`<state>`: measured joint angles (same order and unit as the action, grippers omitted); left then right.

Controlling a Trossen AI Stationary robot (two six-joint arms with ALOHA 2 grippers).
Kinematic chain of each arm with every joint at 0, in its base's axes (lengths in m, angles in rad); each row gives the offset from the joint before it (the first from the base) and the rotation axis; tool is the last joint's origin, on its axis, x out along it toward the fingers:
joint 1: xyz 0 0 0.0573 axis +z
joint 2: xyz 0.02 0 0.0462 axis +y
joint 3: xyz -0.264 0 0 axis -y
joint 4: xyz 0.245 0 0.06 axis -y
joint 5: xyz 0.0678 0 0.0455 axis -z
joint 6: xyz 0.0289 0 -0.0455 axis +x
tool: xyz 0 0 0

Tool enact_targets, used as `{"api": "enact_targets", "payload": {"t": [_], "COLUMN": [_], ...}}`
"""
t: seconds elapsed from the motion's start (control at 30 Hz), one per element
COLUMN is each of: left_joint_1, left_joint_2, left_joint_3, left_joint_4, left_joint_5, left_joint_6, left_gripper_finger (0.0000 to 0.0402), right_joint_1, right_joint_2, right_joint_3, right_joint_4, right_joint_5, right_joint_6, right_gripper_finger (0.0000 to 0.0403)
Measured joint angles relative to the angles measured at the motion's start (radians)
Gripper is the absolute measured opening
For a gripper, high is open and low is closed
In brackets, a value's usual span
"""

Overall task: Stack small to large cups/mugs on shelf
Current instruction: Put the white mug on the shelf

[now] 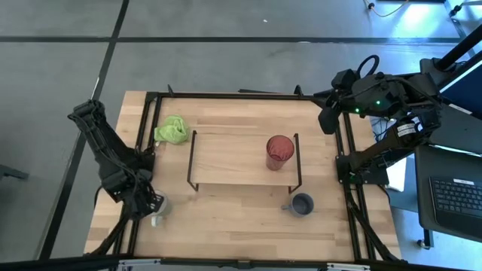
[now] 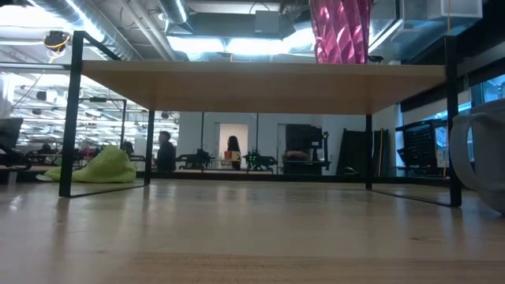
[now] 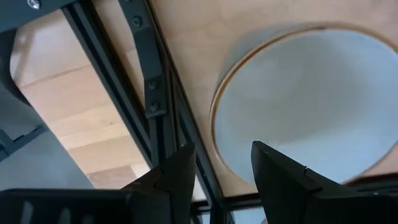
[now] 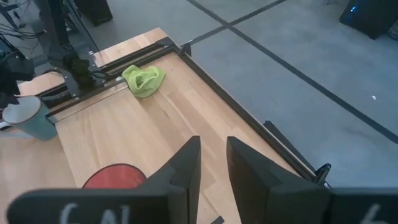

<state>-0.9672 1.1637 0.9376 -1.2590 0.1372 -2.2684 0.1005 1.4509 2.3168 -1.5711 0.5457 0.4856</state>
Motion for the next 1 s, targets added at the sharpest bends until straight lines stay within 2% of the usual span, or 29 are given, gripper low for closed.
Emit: {"api": "enact_targets", "payload": {"t": [0.4, 0.8, 1.0], "left_joint_1": [0.0, 0.0, 0.016], "left_joint_2": [0.0, -0.001, -0.001], "left_joint_3": [-0.09, -0.094, -0.094], "left_joint_4": [0.075, 0.141, 0.146], "left_joint_5": [-0.014, 0.005, -0.003], "left_joint_6": [0.0, 0.0, 0.001], "left_gripper_finger": [0.0149, 0.0148, 0.0123], "right_joint_1": [0.0, 0.0, 0.0], "right_joint_2": [0.0, 0.0, 0.0], "right_joint_3": [0.0, 0.0, 0.0], "right_joint_4": [0.0, 0.0, 0.0], "right_joint_5": [0.001, 0.016, 0.02], "right_joint_6": [0.001, 0.0, -0.001], "right_gripper_finger": [0.0079, 0.0079, 0.0079]}}
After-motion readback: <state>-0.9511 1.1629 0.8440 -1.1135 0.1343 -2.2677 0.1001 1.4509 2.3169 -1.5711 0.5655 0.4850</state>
